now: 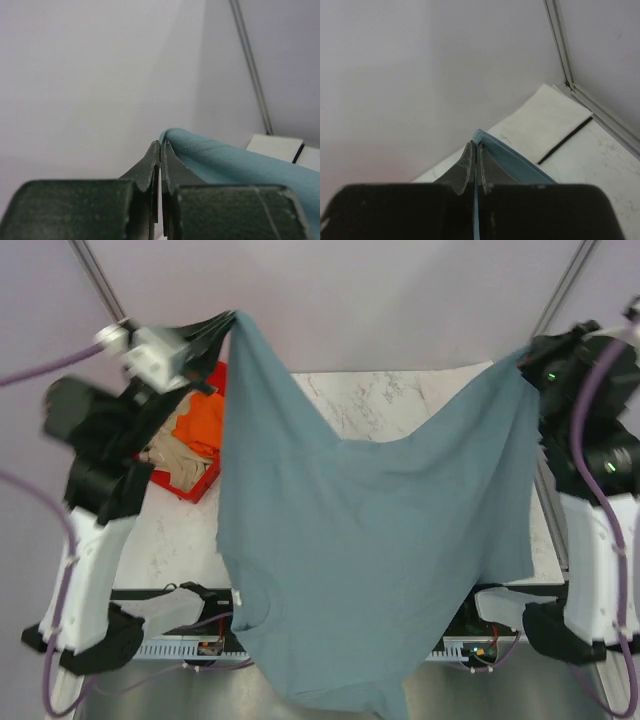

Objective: Fold and stack the t-shirts
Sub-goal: Flatten the tshirt out, then fold the tshirt

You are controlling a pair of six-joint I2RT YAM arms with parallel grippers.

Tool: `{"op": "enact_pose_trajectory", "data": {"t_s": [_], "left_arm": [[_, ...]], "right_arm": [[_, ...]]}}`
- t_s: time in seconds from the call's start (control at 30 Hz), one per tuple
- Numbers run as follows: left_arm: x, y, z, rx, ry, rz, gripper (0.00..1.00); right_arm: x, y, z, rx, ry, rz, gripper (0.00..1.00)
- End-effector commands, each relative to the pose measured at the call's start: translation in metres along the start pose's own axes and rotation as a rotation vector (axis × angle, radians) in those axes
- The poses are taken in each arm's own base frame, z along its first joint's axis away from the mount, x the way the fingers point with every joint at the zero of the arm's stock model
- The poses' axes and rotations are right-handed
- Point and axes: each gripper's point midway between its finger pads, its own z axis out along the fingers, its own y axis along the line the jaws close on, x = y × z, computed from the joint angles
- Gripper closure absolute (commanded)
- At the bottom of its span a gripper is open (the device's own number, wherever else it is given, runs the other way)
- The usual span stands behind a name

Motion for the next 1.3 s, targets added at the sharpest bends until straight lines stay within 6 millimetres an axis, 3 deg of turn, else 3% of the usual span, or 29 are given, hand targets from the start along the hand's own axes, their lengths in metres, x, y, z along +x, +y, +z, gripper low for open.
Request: {"op": "enact_pose_trajectory", "data": {"t_s": [0.0,0.03,0.07,0.1,0.13,0.17,0.2,0.23,0.27,0.3,0.33,0.37,0.4,0.43,0.47,0.5,0.6,0.83,0.9,1.1,1.17,1.23,1.27], "left_arm": [[0.108,0.016,0.053,-0.036,0.192,0.094,0.98],[0.125,0.021,0.057,-0.040,0.214,0.093,0.98],[0.158,0.015,0.068,-0.008,0.251,0.064,0.98],[0.176,0.016,0.072,-0.005,0.272,0.058,0.98],[0.201,0.018,0.072,-0.009,0.307,0.054,0.98],[0.220,0.021,0.076,-0.019,0.318,0.059,0.98],[0.259,0.018,0.078,-0.011,0.379,0.038,0.98],[0.288,0.020,0.076,-0.010,0.427,0.027,0.98],[0.311,0.018,0.075,0.000,0.464,0.014,0.98],[0.326,0.017,0.077,0.009,0.465,0.011,0.98],[0.369,0.013,0.072,0.024,0.529,-0.014,0.98],[0.385,0.010,0.071,0.036,0.541,-0.022,0.98],[0.403,0.008,0.069,0.042,0.566,-0.033,0.98],[0.416,0.011,0.068,0.035,0.582,-0.035,0.98],[0.441,0.009,0.064,0.041,0.617,-0.050,0.98],[0.449,0.010,0.063,0.042,0.625,-0.053,0.98],[0.467,0.018,0.061,0.033,0.641,-0.055,0.98],[0.483,0.030,0.056,-0.005,0.667,-0.050,0.98],[0.484,0.031,0.052,-0.014,0.679,-0.047,0.98],[0.479,0.039,0.045,-0.042,0.697,-0.012,0.98],[0.466,0.040,0.045,-0.043,0.682,-0.007,0.98],[0.466,0.038,0.038,-0.047,0.694,-0.013,0.98],[0.453,0.040,0.038,-0.055,0.680,-0.010,0.98]], "right_arm": [[0.052,-0.006,0.061,0.072,0.023,-0.076,1.00],[0.079,-0.015,0.075,0.096,0.061,-0.102,1.00],[0.093,-0.020,0.085,0.105,0.073,-0.115,1.00],[0.106,-0.017,0.102,0.093,0.064,-0.109,1.00],[0.133,-0.032,0.113,0.116,0.098,-0.130,1.00],[0.148,-0.034,0.122,0.101,0.116,-0.138,1.00],[0.175,-0.043,0.140,0.108,0.134,-0.148,1.00],[0.185,-0.054,0.151,0.127,0.142,-0.151,1.00],[0.199,-0.063,0.162,0.145,0.159,-0.156,1.00],[0.228,-0.075,0.179,0.158,0.203,-0.157,1.00],[0.239,-0.091,0.191,0.184,0.218,-0.156,1.00],[0.251,-0.099,0.200,0.186,0.238,-0.152,1.00],[0.278,-0.108,0.216,0.175,0.279,-0.150,1.00],[0.288,-0.111,0.225,0.162,0.298,-0.142,1.00],[0.292,-0.125,0.237,0.169,0.308,-0.131,1.00],[0.310,-0.133,0.250,0.157,0.332,-0.126,1.00],[0.326,-0.139,0.276,0.093,0.362,-0.084,1.00],[0.321,-0.129,0.311,-0.038,0.354,-0.106,1.00],[0.329,-0.129,0.315,-0.066,0.372,-0.125,1.00],[0.319,-0.123,0.327,-0.144,0.366,-0.112,1.00],[0.316,-0.123,0.327,-0.145,0.367,-0.111,1.00],[0.313,-0.128,0.328,-0.121,0.372,-0.106,1.00],[0.313,-0.130,0.328,-0.112,0.375,-0.106,1.00]]}}
